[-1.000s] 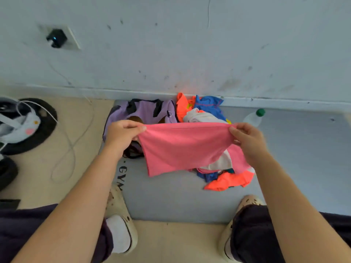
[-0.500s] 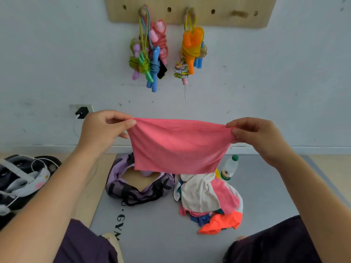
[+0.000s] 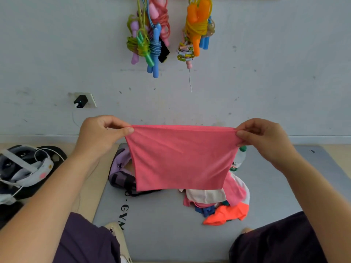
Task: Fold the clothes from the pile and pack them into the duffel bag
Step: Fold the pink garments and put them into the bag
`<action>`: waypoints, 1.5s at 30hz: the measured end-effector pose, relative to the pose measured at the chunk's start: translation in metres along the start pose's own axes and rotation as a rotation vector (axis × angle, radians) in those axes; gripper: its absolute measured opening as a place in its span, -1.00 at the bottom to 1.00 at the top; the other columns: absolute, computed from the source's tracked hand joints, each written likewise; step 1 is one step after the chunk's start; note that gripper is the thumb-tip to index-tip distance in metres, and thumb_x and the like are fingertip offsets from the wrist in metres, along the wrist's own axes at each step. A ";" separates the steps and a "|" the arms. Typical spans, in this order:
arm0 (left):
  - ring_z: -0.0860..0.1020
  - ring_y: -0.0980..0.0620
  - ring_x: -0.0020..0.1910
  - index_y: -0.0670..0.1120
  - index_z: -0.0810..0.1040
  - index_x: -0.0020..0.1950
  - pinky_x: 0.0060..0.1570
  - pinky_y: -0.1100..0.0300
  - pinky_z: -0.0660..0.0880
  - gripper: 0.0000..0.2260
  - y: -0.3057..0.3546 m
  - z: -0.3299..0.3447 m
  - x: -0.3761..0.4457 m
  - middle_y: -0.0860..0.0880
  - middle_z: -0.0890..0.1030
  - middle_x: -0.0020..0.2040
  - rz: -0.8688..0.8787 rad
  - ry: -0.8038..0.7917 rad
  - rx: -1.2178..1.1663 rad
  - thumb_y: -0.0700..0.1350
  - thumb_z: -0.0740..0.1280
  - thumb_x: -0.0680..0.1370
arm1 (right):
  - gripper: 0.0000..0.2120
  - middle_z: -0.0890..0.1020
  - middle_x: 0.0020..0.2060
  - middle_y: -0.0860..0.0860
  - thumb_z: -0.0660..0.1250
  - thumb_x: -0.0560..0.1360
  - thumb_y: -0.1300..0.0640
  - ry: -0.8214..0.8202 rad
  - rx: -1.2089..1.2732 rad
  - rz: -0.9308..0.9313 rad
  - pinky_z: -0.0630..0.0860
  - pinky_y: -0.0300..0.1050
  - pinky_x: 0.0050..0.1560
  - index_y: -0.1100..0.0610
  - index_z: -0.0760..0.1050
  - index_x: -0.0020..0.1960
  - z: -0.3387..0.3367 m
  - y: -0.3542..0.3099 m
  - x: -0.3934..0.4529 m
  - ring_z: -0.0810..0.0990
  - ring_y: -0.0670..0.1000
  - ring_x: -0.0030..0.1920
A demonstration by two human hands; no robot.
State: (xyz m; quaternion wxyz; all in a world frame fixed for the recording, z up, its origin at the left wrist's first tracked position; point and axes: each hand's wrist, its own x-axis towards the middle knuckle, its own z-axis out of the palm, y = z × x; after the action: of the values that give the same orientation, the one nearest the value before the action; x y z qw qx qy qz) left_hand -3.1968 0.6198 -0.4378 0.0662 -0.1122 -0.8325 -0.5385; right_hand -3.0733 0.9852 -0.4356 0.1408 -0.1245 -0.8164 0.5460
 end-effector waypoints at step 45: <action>0.51 0.23 -0.41 0.16 0.66 -0.22 -0.44 0.40 0.42 -0.88 -0.015 0.008 0.005 0.10 0.62 -0.33 -0.091 -0.071 -0.196 0.01 0.43 0.52 | -0.76 0.65 -0.26 0.22 0.46 0.35 0.01 -0.197 0.169 -0.064 0.55 -0.11 -0.16 0.00 0.65 0.01 0.001 -0.003 -0.013 0.57 0.02 -0.26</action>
State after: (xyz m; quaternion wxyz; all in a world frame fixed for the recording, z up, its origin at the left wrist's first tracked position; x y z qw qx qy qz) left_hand -3.2057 0.6219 -0.4534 0.0009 -0.0995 -0.7818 -0.6155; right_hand -3.0620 0.9787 -0.4342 0.0875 -0.0319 -0.7809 0.6177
